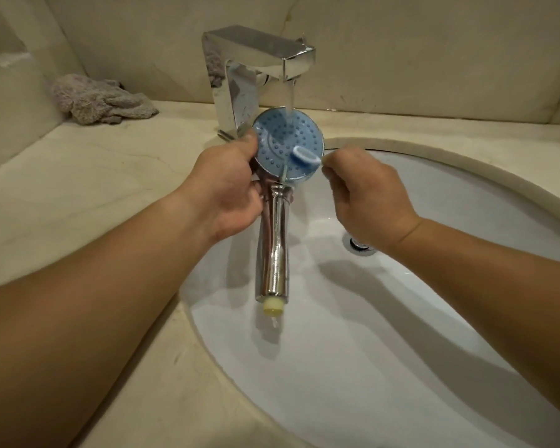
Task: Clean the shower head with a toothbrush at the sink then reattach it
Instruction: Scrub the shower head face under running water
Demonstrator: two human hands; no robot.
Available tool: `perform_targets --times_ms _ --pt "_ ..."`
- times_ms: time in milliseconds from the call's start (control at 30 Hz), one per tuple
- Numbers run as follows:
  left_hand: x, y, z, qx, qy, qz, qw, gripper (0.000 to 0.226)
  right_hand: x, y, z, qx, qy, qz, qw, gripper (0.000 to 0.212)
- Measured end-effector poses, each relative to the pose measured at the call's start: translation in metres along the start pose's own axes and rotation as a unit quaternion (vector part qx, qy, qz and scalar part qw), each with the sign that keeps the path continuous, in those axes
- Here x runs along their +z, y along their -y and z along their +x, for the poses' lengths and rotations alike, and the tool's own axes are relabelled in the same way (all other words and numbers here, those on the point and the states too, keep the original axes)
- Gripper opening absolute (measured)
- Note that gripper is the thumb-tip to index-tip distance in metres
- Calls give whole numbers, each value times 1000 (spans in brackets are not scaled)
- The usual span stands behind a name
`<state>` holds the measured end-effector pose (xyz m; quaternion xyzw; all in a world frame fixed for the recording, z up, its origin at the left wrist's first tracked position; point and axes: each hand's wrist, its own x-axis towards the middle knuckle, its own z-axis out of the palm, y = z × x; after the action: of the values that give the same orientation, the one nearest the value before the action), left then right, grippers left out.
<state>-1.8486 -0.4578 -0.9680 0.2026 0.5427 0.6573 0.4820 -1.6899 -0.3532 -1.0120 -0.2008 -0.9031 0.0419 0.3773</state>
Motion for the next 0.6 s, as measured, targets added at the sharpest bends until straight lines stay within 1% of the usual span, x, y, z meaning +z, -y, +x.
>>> perform_targets --times_ms 67,100,200,233,333,367,500,533,600 --pt "1 -1 -3 10 5 16 1000 35 -1 -3 4 40 -21 11 999 8" --pt "1 -1 -4 12 5 26 1000 34 -1 -3 3 44 -20 14 999 7" --pt "2 -1 -5 9 5 41 999 34 2 4 -4 15 16 17 1000 5" --pt "2 -1 -4 8 4 42 999 35 3 6 -3 25 17 22 999 5" --pt "4 -2 -5 -1 13 35 999 37 2 2 3 121 -16 34 992 7" --pt "4 -2 -6 -7 15 35 999 37 2 2 3 130 -21 37 991 7" --pt "5 0 -5 -15 16 41 999 37 4 17 0 60 10 52 997 6" --pt "5 0 -6 -11 18 48 999 36 5 16 2 68 5 52 996 6" --pt "6 0 -7 -8 26 55 998 33 4 11 7 124 -17 51 991 7"
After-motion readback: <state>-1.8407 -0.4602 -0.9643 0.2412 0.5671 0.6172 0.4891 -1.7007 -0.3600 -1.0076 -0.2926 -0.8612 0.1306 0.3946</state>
